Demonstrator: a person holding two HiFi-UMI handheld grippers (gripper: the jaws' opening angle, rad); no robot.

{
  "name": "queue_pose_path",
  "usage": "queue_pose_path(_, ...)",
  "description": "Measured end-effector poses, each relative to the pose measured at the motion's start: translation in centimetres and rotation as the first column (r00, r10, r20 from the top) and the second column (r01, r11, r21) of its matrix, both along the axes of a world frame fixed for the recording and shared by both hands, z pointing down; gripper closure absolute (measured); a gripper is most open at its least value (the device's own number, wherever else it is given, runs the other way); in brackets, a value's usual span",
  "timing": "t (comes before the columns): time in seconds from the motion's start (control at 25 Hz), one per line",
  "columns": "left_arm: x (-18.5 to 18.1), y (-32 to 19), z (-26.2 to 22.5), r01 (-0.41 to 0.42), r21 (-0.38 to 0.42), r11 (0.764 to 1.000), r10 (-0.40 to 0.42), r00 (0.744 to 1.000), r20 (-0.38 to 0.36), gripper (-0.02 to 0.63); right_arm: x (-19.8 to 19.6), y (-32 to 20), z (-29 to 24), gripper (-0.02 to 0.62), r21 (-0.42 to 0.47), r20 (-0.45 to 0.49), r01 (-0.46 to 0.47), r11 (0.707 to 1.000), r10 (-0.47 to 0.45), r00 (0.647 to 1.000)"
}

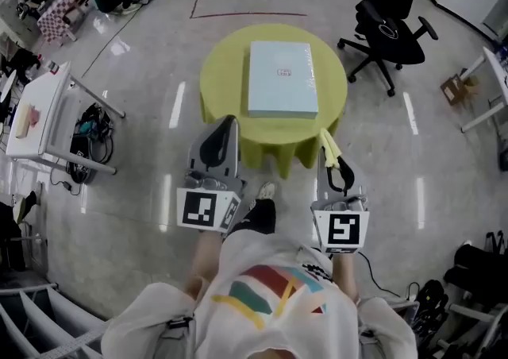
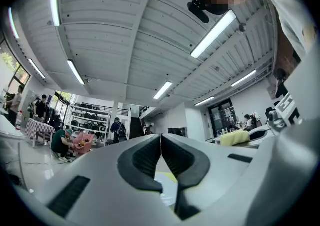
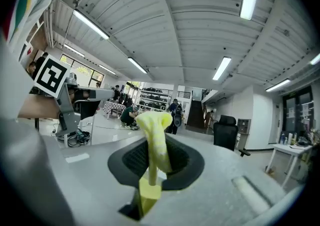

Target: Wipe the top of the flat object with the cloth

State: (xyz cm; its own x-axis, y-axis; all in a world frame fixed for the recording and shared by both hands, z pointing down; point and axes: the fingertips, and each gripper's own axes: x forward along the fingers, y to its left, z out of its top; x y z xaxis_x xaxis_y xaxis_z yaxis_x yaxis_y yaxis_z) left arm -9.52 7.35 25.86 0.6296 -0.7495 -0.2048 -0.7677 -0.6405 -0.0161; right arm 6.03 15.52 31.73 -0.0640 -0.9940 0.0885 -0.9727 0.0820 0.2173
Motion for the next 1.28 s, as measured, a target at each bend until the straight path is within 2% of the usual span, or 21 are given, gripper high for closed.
queue_pose_path(0.24,3.0,-12.7,-2.4,-0.046,0.022,0.999,0.046,0.999,0.005,0.591,2.8,-12.4,-2.4,0.568,0.005,0.011,-0.065,0.998,0.065,0.998)
queue_pose_path(0.48,4.9,-20.0,-2.9,-0.066,-0.006,0.998,0.066,0.998,-0.015,0.591,4.7,-18.8,-2.9,0.568,-0.012,-0.025,-0.095,0.995,0.094,0.995)
queue_pose_path(0.76,7.8,-23.2,-2.8,-0.066,-0.030,0.997,0.065,0.998,-0.012,0.591,7.6,-22.1,-2.7,0.568,-0.029,0.003,-0.107,0.994,0.107,0.994)
queue_pose_path(0.96,9.9,-24.0,-3.4,-0.025,-0.017,1.000,0.025,1.000,-0.009,0.591,9.5,-23.5,-3.0,0.568,-0.025,-0.012,-0.055,0.998,0.055,0.998)
queue_pose_path(1.28,12.4,-24.5,-3.7,-0.007,-0.007,1.000,0.007,1.000,-0.002,0.591,12.0,-25.2,-2.8,0.568,-0.042,-0.043,-0.046,0.998,0.045,0.998)
